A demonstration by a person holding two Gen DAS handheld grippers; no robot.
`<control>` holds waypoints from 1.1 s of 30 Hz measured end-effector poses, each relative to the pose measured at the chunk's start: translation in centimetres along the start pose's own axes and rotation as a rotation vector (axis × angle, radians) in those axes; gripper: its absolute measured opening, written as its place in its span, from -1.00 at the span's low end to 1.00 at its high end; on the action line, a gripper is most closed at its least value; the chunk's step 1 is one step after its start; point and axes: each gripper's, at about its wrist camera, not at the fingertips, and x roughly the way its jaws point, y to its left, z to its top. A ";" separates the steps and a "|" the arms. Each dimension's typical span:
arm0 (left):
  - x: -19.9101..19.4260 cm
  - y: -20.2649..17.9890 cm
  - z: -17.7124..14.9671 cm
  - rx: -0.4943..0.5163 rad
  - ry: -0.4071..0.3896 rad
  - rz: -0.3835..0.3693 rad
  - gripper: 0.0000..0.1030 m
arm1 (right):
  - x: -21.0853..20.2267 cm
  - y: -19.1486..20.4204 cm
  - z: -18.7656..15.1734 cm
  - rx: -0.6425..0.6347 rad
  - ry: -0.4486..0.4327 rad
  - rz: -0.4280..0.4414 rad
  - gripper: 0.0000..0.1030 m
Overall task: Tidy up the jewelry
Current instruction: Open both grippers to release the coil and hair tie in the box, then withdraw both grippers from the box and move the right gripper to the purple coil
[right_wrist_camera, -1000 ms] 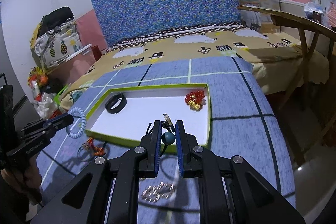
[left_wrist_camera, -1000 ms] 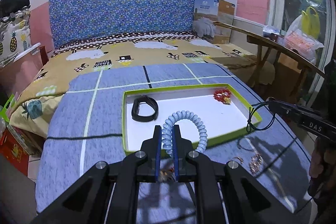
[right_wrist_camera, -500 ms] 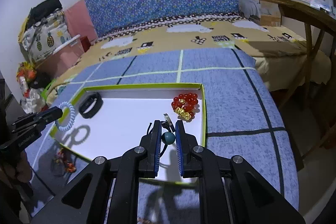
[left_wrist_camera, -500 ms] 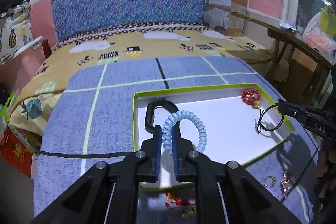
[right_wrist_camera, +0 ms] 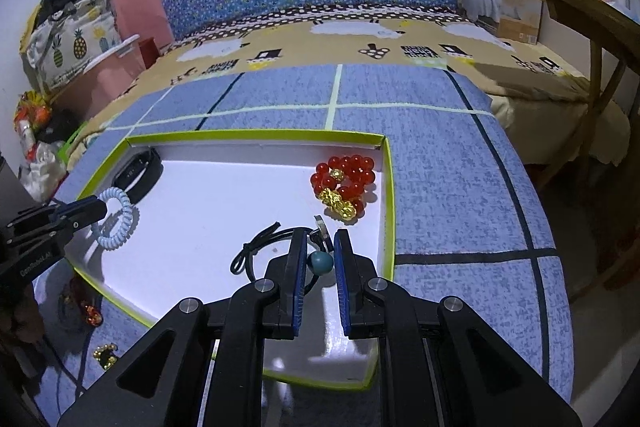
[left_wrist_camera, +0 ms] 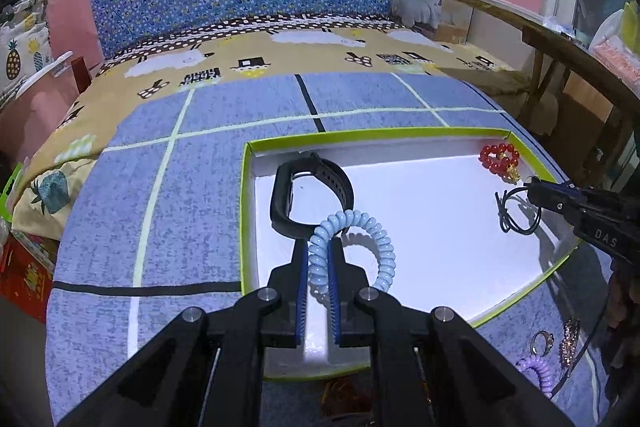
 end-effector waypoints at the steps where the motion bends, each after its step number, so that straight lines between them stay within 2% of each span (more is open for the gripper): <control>1: 0.1 0.1 0.0 -0.001 0.004 0.002 -0.80 | 0.0 0.0 0.0 -0.006 0.002 -0.002 -0.73; 12: 0.2 0.2 0.1 -0.008 0.009 -0.009 -0.78 | -0.6 0.4 -0.2 -0.030 -0.018 -0.005 -0.60; 13: 0.0 0.3 0.1 -0.010 0.006 -0.011 -0.75 | -0.8 0.4 -0.2 -0.029 -0.023 -0.003 -0.60; 15: -0.3 0.3 0.1 -0.017 -0.002 -0.015 -0.57 | -1.2 0.5 -0.2 -0.027 -0.033 0.004 -0.60; 17: -0.8 0.5 0.0 -0.025 -0.012 -0.023 -0.53 | -1.7 0.7 -0.3 -0.026 -0.044 0.009 -0.60; 33: -9.1 -0.8 -3.3 0.006 -0.150 -0.048 -0.53 | -10.2 3.0 -3.9 -0.032 -0.172 0.056 -0.59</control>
